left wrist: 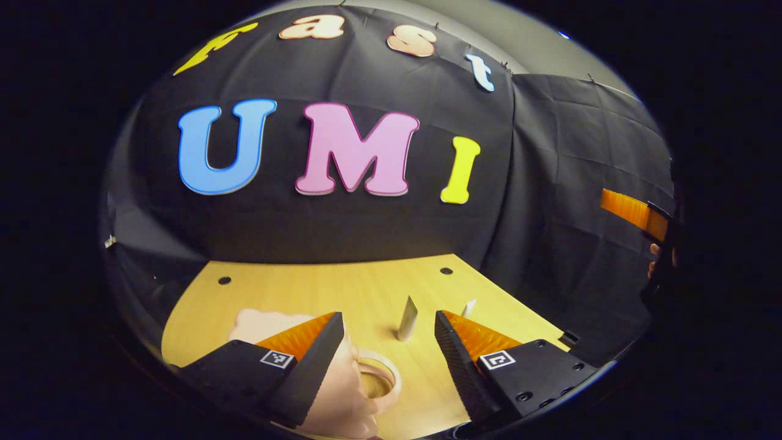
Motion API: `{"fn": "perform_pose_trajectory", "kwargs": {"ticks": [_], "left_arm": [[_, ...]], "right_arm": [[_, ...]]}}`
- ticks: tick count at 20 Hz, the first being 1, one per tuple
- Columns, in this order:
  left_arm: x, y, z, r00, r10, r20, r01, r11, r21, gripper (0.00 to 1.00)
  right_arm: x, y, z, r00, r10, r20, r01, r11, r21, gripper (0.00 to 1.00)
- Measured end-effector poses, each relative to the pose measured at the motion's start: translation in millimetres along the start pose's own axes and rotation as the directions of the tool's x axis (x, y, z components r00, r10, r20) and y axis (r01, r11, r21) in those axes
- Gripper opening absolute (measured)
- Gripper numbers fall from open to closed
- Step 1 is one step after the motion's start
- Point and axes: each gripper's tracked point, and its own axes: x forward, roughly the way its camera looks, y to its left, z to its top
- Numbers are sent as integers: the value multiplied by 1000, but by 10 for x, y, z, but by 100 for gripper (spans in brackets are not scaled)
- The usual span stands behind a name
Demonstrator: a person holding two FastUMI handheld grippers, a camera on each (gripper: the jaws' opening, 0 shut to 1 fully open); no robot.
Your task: First open the suitcase, pack the skin care products into it, and then close the suitcase.
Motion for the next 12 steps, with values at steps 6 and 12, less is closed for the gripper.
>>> {"fn": "perform_pose_trajectory", "kwargs": {"ticks": [6,12], "left_arm": [[523,-208,-917,939,26,-343,-57,995,-80,95],[1059,-139,-1487,818,136,-560,-189,981,-37,95]], "right_arm": [[214,-194,-252,998,68,-14,-69,997,-22,94],[595,-548,-611,991,106,-76,-106,994,7,96]]}}
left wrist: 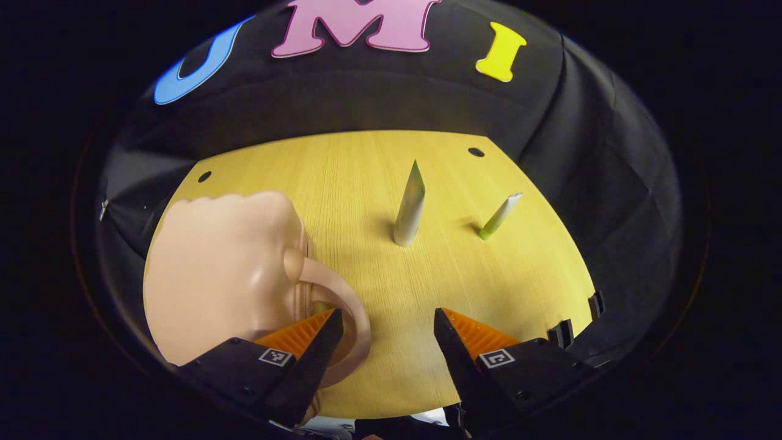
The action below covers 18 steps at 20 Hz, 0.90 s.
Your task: First open the suitcase, pack the skin care products into it, and then close the suitcase.
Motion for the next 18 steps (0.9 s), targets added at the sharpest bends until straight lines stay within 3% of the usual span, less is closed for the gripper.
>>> {"fn": "perform_pose_trajectory", "kwargs": {"ticks": [3,5,7,8,10,13,16,18], "left_arm": [[273,138,-105,993,81,-92,-87,994,-68,95],[350,174,-140,988,92,-120,-106,989,-107,92],[364,262,-206,982,126,-143,-144,983,-117,75],[341,364,-242,971,171,-168,-186,979,-81,51],[225,307,-229,967,157,-200,-169,985,-44,19],[-35,310,2,973,169,-156,-176,984,-29,12],[-435,376,319,987,129,-94,-139,985,-102,13],[-779,603,590,990,141,-24,-143,985,-93,12]], "right_arm": [[131,-240,-169,999,13,-32,-13,1000,6,96],[218,-398,-271,998,15,-59,-14,1000,17,96],[296,-511,-342,997,24,-71,-22,999,35,96],[336,-544,-371,997,33,-76,-29,999,45,96],[415,-573,-428,995,56,-84,-51,997,60,96],[528,-536,-489,991,95,-93,-90,994,56,96],[617,-411,-422,989,127,-83,-122,991,58,96],[675,-256,-359,987,146,-71,-143,988,58,96]]}}
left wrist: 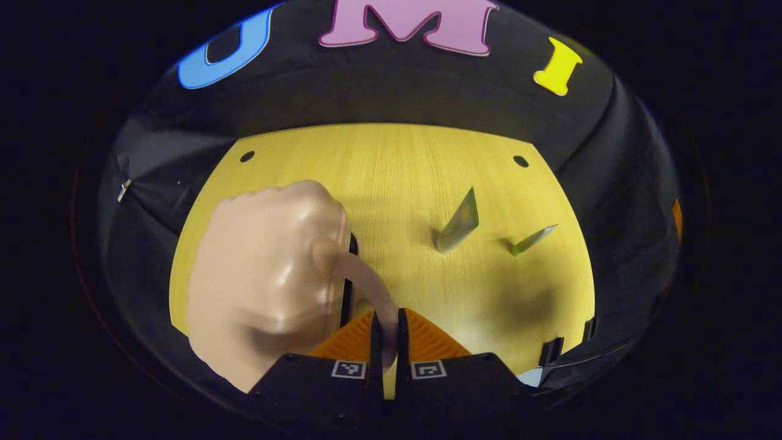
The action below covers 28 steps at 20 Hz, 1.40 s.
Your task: First open the suitcase, pack the skin care products into it, and then close the suitcase.
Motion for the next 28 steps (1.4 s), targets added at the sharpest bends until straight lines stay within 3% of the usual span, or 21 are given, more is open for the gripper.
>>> {"fn": "perform_pose_trajectory", "kwargs": {"ticks": [4,7,9,11,14,19,23,28], "left_arm": [[-712,693,526,982,62,181,-55,998,-43,12],[-1208,1655,780,935,185,302,-182,983,-38,9],[-1404,2348,843,909,266,321,-260,964,-63,10],[-1400,2872,787,907,295,301,-270,955,-121,10],[-1148,3724,698,897,341,281,-315,940,-133,10],[-303,4934,167,925,376,62,-359,914,-190,10],[387,5309,-326,947,319,-40,-320,922,-216,10],[952,5458,-827,951,283,-125,-302,935,-185,11]], "right_arm": [[163,437,179,999,39,33,-39,999,-2,96],[249,858,380,995,63,81,-63,998,5,96],[307,1149,394,994,77,81,-78,997,8,96],[325,1433,445,992,94,78,-95,995,8,96],[319,1766,491,990,112,80,-111,994,-16,96],[219,2011,422,997,65,35,-63,996,-58,96],[134,2138,276,1000,-8,-18,7,999,-41,96],[175,2176,157,995,-70,-68,67,997,-46,96]]}}
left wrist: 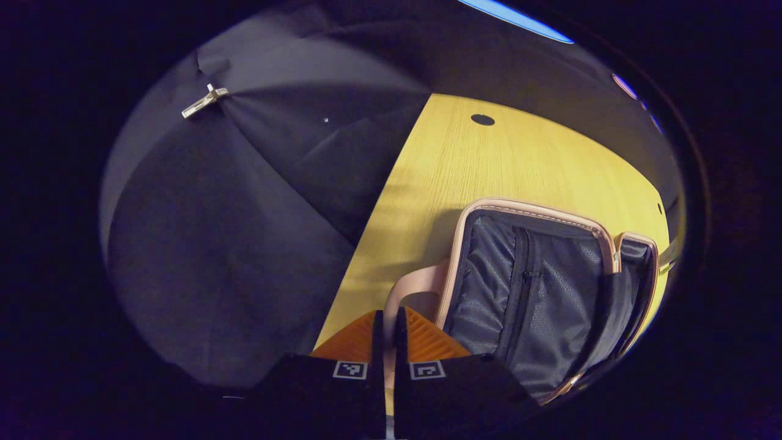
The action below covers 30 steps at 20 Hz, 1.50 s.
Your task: First open the suitcase, pack the skin care products into it, and then close the suitcase.
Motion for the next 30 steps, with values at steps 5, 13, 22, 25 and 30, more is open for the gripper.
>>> {"fn": "perform_pose_trajectory", "kwargs": {"ticks": [5,13,22,25,30], "left_arm": [[-52,95,64,995,-61,73,60,998,21,60],[-1935,-1217,1114,760,-357,543,291,934,208,92],[-3723,-3720,871,384,-708,593,431,706,563,96],[-3731,-4477,452,368,-826,426,507,563,653,96],[-3109,-5340,2,480,-837,262,530,514,674,96]], "right_arm": [[61,-43,-53,998,-51,-30,52,998,31,96],[99,-262,-24,991,-131,-9,131,991,-8,96],[-73,-165,11,997,-69,36,70,997,-29,96],[-89,-196,-72,1000,-18,12,19,999,-27,96],[-94,-387,-40,999,21,32,-23,998,54,96]]}}
